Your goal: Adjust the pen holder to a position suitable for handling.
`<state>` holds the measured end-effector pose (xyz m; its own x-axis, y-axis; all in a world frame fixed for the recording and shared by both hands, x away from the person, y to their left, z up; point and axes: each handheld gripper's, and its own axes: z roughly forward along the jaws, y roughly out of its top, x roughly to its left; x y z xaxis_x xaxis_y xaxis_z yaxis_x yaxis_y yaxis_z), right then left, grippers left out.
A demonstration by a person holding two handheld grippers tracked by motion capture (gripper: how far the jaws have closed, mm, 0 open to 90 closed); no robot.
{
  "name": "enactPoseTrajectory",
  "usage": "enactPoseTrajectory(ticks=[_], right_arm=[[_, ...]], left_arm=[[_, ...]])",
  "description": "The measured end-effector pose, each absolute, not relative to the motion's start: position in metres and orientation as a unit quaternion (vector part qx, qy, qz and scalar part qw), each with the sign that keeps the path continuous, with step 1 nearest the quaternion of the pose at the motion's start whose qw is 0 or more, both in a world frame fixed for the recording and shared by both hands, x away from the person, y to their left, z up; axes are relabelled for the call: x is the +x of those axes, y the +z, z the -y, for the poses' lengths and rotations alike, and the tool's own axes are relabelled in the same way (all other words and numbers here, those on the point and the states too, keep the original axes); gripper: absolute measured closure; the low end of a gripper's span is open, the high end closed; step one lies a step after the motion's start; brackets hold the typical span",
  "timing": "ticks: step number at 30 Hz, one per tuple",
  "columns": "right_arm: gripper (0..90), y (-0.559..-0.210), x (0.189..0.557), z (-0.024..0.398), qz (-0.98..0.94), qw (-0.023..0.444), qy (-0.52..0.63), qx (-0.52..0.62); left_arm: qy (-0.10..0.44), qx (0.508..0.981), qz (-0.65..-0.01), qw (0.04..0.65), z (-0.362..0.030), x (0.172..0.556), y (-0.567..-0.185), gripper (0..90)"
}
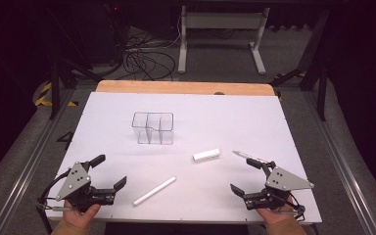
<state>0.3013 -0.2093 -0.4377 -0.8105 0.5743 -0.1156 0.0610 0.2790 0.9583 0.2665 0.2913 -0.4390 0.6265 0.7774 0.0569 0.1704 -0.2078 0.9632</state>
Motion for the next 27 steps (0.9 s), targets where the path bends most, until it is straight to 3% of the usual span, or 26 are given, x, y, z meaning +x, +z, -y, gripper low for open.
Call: enactPoseTrajectory(ticks=[27], right_arm=[[12.8,-0.428,0.306,0.200,-0.782,0.213,0.550,0.200]], left_arm=[[0.286,0.723,-0.331,0.535,-0.292,0.265,-0.438,5.1]])
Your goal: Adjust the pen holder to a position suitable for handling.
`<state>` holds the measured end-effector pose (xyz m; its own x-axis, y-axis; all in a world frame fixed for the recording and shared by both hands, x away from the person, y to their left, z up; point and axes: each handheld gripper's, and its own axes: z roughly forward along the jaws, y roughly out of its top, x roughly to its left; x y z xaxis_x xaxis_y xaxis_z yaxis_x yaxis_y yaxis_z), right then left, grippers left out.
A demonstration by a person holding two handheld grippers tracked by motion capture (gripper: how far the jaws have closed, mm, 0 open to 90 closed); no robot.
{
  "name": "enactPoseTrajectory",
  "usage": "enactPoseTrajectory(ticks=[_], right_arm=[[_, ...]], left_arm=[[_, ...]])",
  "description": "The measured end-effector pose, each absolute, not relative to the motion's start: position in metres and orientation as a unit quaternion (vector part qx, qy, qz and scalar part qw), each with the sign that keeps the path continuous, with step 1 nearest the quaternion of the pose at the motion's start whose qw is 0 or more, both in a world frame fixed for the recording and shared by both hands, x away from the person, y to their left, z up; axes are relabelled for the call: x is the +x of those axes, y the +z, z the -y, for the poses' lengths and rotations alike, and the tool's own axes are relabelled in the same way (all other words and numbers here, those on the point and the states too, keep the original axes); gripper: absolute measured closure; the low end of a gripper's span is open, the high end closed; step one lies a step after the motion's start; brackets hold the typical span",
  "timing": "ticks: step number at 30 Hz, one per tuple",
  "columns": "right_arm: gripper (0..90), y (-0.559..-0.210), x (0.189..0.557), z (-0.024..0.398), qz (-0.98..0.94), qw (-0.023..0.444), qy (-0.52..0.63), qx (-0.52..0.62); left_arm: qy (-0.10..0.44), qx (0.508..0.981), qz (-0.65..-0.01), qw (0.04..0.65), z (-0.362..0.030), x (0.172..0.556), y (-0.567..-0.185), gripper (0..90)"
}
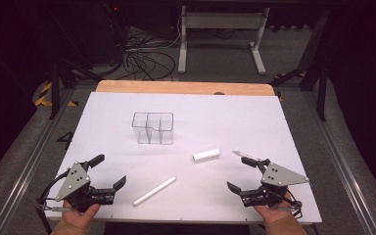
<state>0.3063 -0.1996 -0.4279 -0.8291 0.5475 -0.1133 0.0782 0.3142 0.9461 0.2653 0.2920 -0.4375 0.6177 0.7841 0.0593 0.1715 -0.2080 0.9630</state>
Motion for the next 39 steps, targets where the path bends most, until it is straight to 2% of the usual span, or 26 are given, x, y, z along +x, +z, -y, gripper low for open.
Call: enactPoseTrajectory(ticks=[39], right_arm=[[14.5,-0.388,0.339,0.148,-0.812,0.179,0.532,0.157]], left_arm=[[0.280,0.722,-0.334,0.537,-0.294,0.266,-0.438,5.8]])
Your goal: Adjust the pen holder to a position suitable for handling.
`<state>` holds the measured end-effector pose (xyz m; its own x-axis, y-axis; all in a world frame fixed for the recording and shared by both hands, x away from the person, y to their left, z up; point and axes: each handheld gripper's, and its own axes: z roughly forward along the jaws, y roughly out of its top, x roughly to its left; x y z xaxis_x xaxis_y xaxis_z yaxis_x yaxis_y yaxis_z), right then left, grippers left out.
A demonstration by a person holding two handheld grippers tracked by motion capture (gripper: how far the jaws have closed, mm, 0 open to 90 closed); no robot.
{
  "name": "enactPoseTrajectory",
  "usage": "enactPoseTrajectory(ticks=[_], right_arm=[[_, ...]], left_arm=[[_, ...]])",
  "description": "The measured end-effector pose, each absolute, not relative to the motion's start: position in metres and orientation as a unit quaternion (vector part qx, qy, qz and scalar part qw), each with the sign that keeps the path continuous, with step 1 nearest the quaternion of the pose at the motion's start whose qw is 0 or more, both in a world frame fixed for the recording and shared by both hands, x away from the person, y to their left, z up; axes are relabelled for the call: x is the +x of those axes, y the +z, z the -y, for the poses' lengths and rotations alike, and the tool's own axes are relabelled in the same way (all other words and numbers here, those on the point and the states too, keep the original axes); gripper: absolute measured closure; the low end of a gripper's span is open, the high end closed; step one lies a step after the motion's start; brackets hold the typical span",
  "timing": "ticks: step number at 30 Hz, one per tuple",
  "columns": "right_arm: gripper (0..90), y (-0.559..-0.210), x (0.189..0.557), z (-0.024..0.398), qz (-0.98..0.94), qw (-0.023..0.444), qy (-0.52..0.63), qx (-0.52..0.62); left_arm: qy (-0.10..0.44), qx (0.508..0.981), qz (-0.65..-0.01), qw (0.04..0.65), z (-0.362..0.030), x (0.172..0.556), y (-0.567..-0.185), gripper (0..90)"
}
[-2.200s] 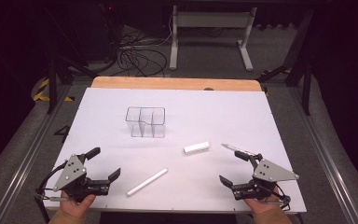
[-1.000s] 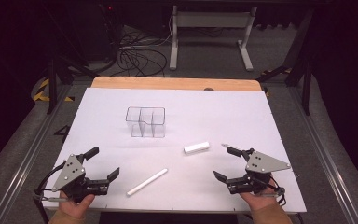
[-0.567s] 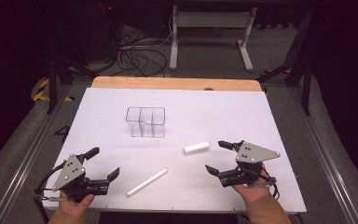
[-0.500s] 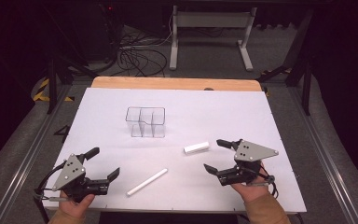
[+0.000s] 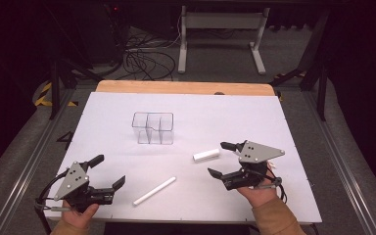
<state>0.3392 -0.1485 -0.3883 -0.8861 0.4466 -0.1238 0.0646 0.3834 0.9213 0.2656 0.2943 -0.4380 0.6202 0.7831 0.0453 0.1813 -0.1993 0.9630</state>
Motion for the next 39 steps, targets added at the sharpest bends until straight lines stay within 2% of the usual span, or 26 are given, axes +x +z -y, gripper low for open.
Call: enactPoseTrajectory(ticks=[5,13,19,24,30,39], right_arm=[[20.9,-0.382,0.343,0.149,-0.816,0.152,0.535,0.159],[26.6,-0.369,0.354,0.134,-0.833,0.156,0.511,0.143],[28.4,-0.365,0.363,0.121,-0.845,0.154,0.495,0.135],[29.1,-0.361,0.375,0.105,-0.857,0.124,0.483,0.133],[30.4,-0.358,0.386,0.093,-0.860,0.111,0.481,0.132],[33.4,-0.354,0.404,0.080,-0.871,0.125,0.459,0.126]], left_arm=[[0.281,0.724,-0.331,0.535,-0.294,0.266,-0.438,6.0],[0.281,0.725,-0.331,0.534,-0.294,0.266,-0.438,6.2],[0.281,0.726,-0.331,0.533,-0.294,0.266,-0.438,6.2],[0.279,0.727,-0.329,0.535,-0.294,0.266,-0.438,6.3],[0.279,0.727,-0.328,0.535,-0.294,0.265,-0.438,6.3],[0.278,0.728,-0.327,0.535,-0.294,0.265,-0.438,6.3]])
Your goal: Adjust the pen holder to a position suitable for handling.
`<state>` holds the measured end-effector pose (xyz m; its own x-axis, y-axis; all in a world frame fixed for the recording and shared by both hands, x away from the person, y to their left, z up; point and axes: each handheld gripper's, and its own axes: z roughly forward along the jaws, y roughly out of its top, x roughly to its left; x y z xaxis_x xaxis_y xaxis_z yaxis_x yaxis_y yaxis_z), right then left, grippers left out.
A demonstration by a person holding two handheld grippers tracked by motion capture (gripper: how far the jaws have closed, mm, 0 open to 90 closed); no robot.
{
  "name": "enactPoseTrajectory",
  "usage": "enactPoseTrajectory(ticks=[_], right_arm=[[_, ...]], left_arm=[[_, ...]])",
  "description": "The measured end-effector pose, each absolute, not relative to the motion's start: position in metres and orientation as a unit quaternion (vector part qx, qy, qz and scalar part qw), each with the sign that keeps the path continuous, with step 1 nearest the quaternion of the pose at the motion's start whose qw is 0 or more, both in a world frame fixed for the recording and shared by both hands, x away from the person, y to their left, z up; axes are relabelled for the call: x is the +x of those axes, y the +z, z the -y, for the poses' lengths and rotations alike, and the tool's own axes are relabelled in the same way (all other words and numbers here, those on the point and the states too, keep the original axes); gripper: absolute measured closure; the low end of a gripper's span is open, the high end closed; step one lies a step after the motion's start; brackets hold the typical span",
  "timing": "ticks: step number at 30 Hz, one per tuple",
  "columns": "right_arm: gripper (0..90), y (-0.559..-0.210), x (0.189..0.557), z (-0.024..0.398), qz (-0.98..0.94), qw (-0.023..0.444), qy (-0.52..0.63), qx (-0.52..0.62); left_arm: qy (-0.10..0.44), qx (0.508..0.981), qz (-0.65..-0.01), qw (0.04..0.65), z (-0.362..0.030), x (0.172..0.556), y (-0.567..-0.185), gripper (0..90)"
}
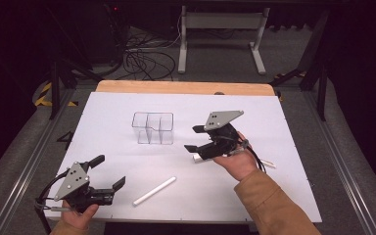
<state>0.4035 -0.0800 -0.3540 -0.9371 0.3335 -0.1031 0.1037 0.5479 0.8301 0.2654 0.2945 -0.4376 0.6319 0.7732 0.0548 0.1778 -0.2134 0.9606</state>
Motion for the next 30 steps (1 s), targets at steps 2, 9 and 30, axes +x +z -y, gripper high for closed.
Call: enactPoseTrajectory(ticks=[2,9,30], right_arm=[[33.8,-0.353,0.407,0.078,-0.872,0.125,0.457,0.124],[35.8,-0.351,0.414,0.073,-0.874,0.128,0.452,0.125],[49.0,-0.372,0.446,0.038,-0.891,0.124,0.420,0.121]], left_arm=[[0.278,0.728,-0.327,0.535,-0.295,0.265,-0.438,6.3],[0.276,0.727,-0.328,0.536,-0.295,0.266,-0.438,6.3],[0.275,0.730,-0.330,0.532,-0.295,0.267,-0.439,6.9]])
